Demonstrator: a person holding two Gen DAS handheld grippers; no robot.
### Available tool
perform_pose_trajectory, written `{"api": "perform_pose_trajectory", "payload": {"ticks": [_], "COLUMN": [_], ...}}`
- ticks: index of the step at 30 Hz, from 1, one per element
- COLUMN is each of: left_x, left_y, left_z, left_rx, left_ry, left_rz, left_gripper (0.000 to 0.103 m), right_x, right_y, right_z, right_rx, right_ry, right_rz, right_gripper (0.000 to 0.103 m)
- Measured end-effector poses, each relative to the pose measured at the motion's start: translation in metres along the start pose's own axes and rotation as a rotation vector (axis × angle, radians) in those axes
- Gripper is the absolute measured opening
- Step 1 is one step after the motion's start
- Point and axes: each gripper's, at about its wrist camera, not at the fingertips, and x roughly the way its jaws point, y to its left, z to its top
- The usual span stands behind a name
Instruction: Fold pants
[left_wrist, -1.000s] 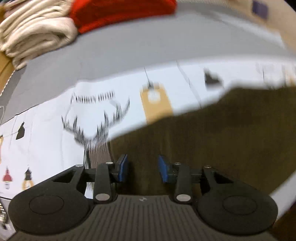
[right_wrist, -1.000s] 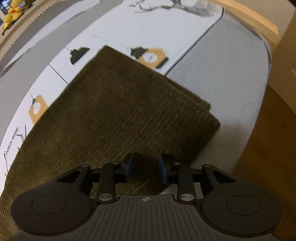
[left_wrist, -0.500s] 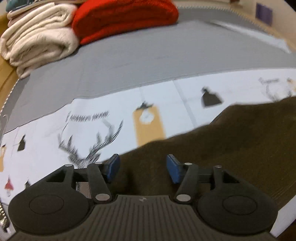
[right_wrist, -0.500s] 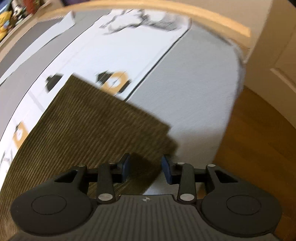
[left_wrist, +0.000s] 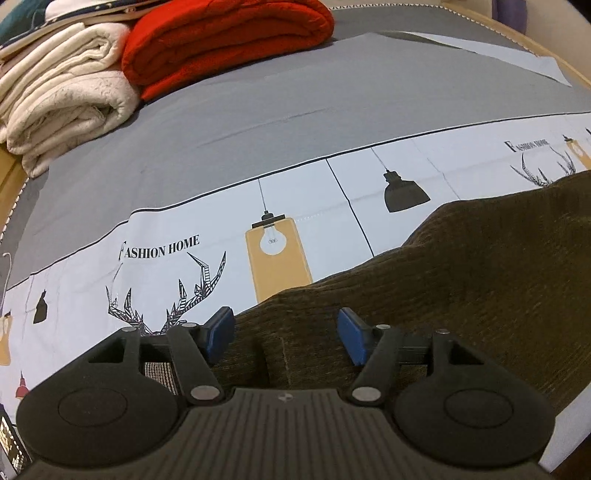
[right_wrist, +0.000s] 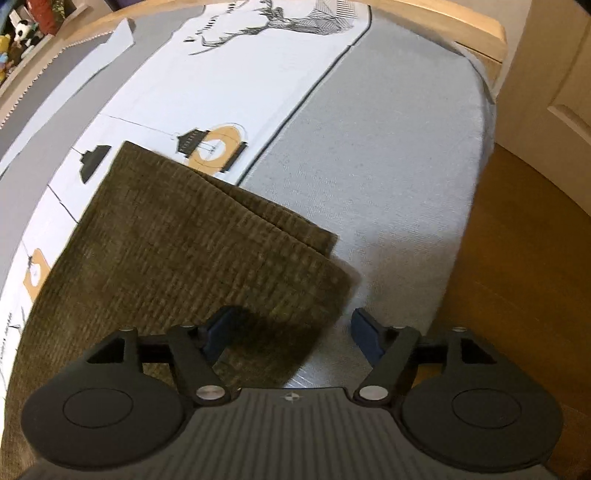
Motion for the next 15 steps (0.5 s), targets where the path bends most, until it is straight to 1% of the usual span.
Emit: {"api": "perform_pose_trajectory", "payload": {"ticks": [1, 2, 3, 4, 5, 6, 7, 9, 12, 14, 15], "left_x": [0.001, 0.001, 0.0, 0.0, 0.001, 0.0, 0.0, -0.001, -0.004, -0.005, -0.006], "left_y": [0.001, 0.002, 0.004, 0.005, 0.006, 0.007, 0.008, 0.009, 0.011, 0.012, 0.013], "left_z": [-0.001, -0.001, -0.002, -0.002, -0.002, -0.003, -0.003, -0.003, -0.003, -0.003, -0.003], "left_rx": [0.001, -0.001, -0.002, -0.003, -0.003, -0.003, -0.003, -0.005, -0.008, -0.009, -0.012], "left_ry": [0.001, 0.002, 0.002, 0.003, 0.003, 0.003, 0.002, 0.0, -0.008, -0.013, -0.015], "left_rz": [0.001, 0.002, 0.003, 0.004, 0.006, 0.008, 0.01, 0.011, 0.008, 0.007, 0.009], "left_gripper": [0.069, 0.069, 0.069, 0.069, 0.069, 0.069, 0.069, 0.069, 0.069, 0.069, 0.069], "right_x": [0.0, 0.001, 0.002, 0.002, 0.002, 0.0, -0.002, -0.008, -0.023, -0.036, -0.048], "right_y": [0.002, 0.004, 0.006, 0.009, 0.01, 0.01, 0.009, 0.009, 0.011, 0.019, 0.028], "right_z": [0.0, -0.001, -0.001, -0.002, -0.002, -0.002, -0.002, -0.001, -0.001, -0.003, -0.005], "right_rx": [-0.001, -0.005, -0.016, -0.035, -0.045, -0.035, -0.008, 0.027, 0.079, 0.076, 0.051], "right_ry": [0.002, 0.005, 0.005, 0.004, 0.002, 0.003, -0.001, -0.018, -0.06, -0.1, -0.135], "right_rz": [0.017, 0.024, 0.018, 0.009, 0.014, 0.037, 0.057, 0.068, 0.104, 0.112, 0.124], "right_gripper": [0.067, 0.065, 0.059, 0.047, 0.041, 0.024, 0.02, 0.016, 0.015, 0.014, 0.014]}}
